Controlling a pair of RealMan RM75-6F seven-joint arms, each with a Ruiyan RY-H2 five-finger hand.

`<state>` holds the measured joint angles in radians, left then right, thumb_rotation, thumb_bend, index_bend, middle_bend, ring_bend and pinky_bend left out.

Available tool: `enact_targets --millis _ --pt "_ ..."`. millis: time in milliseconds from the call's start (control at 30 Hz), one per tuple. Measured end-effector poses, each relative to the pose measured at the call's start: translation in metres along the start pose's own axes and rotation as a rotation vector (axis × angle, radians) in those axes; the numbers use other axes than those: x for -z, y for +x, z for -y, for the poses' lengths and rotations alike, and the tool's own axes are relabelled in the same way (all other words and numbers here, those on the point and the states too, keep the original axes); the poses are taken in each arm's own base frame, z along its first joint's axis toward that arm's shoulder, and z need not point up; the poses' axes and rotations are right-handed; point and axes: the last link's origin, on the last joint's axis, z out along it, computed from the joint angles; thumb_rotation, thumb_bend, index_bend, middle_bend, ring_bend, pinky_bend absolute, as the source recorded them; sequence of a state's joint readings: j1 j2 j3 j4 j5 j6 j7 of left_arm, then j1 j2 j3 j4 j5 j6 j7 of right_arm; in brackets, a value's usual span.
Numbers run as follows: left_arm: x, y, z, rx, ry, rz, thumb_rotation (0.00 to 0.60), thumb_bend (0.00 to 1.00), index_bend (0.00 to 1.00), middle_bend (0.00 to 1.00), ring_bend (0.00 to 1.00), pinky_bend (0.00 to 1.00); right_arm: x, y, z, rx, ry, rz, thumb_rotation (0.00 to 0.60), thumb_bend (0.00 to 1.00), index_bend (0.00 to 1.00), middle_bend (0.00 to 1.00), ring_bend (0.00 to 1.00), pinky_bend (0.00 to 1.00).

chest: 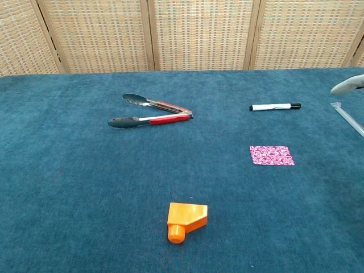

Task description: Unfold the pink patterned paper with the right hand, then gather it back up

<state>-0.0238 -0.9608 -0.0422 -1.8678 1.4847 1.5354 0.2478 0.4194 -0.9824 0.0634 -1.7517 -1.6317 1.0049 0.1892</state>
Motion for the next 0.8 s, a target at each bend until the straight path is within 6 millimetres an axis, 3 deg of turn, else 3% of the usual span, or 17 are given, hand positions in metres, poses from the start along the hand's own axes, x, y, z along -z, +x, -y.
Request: enact_targets --millis 367,800 --pt "-0.005 0.012 -0.008 -0.01 -0.028 -0.02 0.6 0.13 0.02 0.0 0.0 0.0 -0.048 0.002 0.016 0.014 0.095 0.142 0.6 0.26 0.11 0.06 0.0 0.0" --pt "-0.006 0.009 -0.008 -0.014 -0.007 0.005 0.6 0.13 0.02 0.0 0.0 0.0 -0.085 -0.009 0.017 0.077 0.101 0.264 0.6 0.26 0.11 0.06 0.0 0.0"
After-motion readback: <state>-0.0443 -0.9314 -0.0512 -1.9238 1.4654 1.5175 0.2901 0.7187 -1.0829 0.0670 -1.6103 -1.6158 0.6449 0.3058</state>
